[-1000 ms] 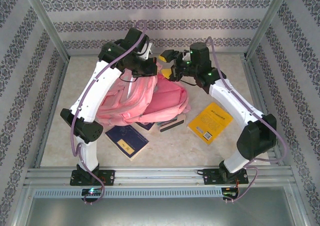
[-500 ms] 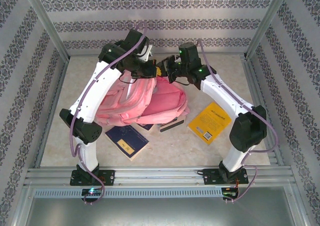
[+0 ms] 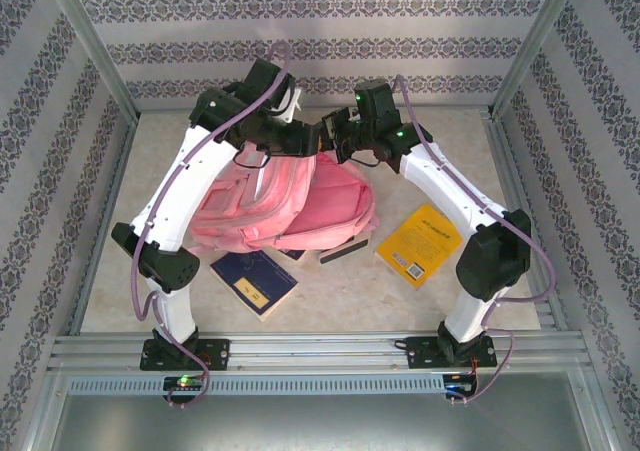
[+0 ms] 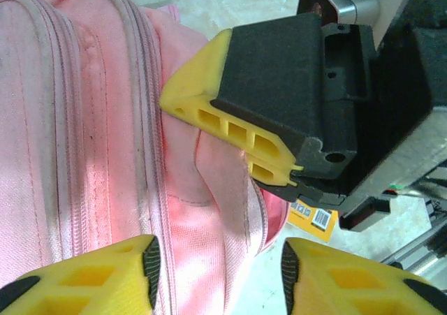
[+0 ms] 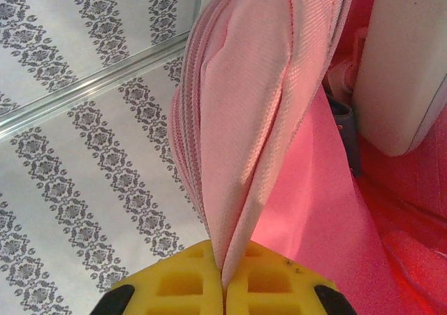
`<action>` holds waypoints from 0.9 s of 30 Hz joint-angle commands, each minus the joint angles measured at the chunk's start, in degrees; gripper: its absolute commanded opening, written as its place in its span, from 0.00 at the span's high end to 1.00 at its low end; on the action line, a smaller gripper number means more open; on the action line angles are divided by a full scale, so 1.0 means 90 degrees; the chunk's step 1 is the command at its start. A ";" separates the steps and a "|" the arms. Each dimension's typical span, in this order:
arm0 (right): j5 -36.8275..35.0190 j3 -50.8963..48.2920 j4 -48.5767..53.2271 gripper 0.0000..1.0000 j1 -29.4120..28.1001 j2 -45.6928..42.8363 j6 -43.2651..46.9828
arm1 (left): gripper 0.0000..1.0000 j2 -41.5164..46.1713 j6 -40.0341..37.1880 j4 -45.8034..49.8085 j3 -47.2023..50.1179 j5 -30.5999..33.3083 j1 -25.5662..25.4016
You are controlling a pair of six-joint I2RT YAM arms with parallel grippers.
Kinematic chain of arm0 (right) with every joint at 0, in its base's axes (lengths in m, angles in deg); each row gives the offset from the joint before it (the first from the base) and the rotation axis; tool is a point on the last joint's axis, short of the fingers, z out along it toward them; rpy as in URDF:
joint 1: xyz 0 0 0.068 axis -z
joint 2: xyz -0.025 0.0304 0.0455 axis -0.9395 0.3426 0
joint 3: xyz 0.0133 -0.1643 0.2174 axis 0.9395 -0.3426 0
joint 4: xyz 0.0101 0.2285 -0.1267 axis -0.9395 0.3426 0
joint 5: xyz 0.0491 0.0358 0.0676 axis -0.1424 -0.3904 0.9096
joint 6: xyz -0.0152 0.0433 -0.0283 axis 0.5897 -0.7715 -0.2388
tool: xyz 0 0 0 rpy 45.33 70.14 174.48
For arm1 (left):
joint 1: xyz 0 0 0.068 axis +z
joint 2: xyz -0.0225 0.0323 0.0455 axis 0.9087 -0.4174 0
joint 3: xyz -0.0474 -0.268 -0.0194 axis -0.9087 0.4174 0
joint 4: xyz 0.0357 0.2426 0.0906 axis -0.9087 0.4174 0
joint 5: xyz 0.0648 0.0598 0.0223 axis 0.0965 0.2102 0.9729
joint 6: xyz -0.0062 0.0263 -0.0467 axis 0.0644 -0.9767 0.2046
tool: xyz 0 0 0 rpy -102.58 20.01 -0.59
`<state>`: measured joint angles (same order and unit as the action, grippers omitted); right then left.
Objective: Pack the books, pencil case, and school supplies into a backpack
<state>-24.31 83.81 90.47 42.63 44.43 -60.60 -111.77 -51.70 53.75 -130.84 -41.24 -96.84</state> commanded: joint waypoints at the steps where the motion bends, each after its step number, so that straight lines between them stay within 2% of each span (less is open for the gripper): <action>1: -0.0139 0.0334 -0.0145 1.00 -0.0054 -0.0045 -0.0140 | 0.46 -0.0104 -0.0171 0.0317 -0.0185 0.0314 -0.0236; 8: -0.0172 0.0296 -0.0142 1.00 -0.0049 -0.0133 -0.0218 | 0.45 -0.0331 -0.0282 0.0549 -0.0263 0.1048 -0.0509; 14: -0.0169 0.0302 -0.0205 1.00 -0.0058 -0.0173 -0.0303 | 0.50 -0.0482 -0.0243 0.0750 -0.0226 0.1637 -0.0572; 16: -0.0169 0.0334 -0.0215 1.00 -0.0059 -0.0177 -0.0301 | 0.57 -0.0528 -0.0232 0.0755 -0.0243 0.1703 -0.0572; 23: -0.0246 0.0319 -0.0058 1.00 -0.0035 -0.0214 -0.0040 | 0.99 -0.0599 -0.0291 0.0717 -0.0582 0.1737 -0.0554; 25: -0.0283 0.0312 0.0058 0.97 -0.0005 -0.0242 0.0141 | 1.00 -0.0592 -0.0266 0.0680 -0.0655 0.1619 -0.0510; 27: -0.0365 0.0310 0.0233 0.84 0.0051 -0.0288 0.0449 | 1.00 -0.0570 -0.0278 0.0649 -0.0756 0.1529 -0.0442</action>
<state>-26.10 84.03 91.22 42.43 44.43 -60.52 -116.95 -53.76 58.40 -134.88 -28.65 -101.65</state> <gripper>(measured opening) 0.117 0.050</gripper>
